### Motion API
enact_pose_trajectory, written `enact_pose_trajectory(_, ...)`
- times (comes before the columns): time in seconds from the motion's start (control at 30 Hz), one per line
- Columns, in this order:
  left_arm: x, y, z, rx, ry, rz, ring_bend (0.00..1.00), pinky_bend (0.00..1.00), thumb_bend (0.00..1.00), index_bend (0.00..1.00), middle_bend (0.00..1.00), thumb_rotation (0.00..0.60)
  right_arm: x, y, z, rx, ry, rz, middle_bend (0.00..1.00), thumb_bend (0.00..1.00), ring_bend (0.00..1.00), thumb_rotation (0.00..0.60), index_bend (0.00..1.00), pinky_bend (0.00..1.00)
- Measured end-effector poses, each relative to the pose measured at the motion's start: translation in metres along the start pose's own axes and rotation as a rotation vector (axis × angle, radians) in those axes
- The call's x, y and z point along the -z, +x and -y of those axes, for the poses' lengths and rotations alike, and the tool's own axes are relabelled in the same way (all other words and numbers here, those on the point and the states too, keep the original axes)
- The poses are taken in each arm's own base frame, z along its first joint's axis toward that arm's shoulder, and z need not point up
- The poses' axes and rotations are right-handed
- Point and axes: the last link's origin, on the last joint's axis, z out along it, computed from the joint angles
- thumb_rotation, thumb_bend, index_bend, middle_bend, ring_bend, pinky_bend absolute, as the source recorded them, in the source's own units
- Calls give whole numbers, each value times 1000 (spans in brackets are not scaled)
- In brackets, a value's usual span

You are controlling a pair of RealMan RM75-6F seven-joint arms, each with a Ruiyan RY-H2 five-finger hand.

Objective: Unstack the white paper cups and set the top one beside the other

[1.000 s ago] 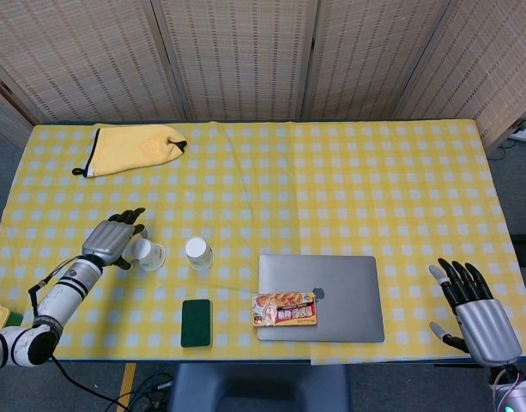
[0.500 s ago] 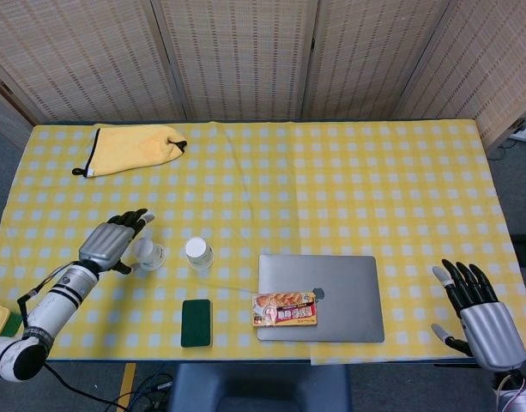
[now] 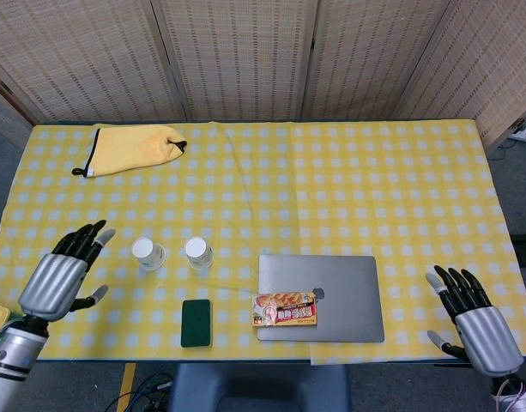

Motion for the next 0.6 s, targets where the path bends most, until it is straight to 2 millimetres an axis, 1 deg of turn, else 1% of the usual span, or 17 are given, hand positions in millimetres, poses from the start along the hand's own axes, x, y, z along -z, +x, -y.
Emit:
enact_pose_trajectory(0.1, 37, -9, 16, -1, 46, -94, 0, 157, 296, 0, 0, 600, 0, -2, 1, 9, -5, -1, 0, 182, 0, 600, 0, 0)
enact_pose_trajectory(0.13, 52, -15, 25, 0, 73, -119, 0, 157, 296, 0, 0, 600, -1, -2, 1, 11, -8, 0, 0, 182, 0, 600, 0, 0)
enact_pose_trajectory(0.23, 81, -33, 44, 6, 113, -154, 0, 157, 296, 1, 0, 600, -3, -6, 2, 18, -19, 2, 0, 182, 0, 600, 0, 0)
enact_pose_trajectory(0.33, 103, -50, 59, 7, 127, -184, 0, 157, 296, 11, 0, 600, -6, -10, 5, 32, -24, 10, 0, 182, 0, 600, 0, 0)
enact_pose_trajectory(0.47, 126, -72, 69, 12, 149, -201, 0, 157, 296, 22, 0, 600, -13, -19, 10, 47, -26, 34, 0, 182, 0, 600, 0, 0)
enact_pose_trajectory(0.53, 135, -79, 70, 24, 160, -187, 0, 157, 296, 25, 0, 600, -16, -22, 12, 53, -24, 45, 0, 182, 0, 600, 0, 0)
enact_pose_trajectory(0.6, 136, -81, 70, 39, 159, -182, 0, 157, 296, 25, 0, 600, -19, -24, 13, 57, -26, 56, 0, 182, 0, 600, 0, 0)
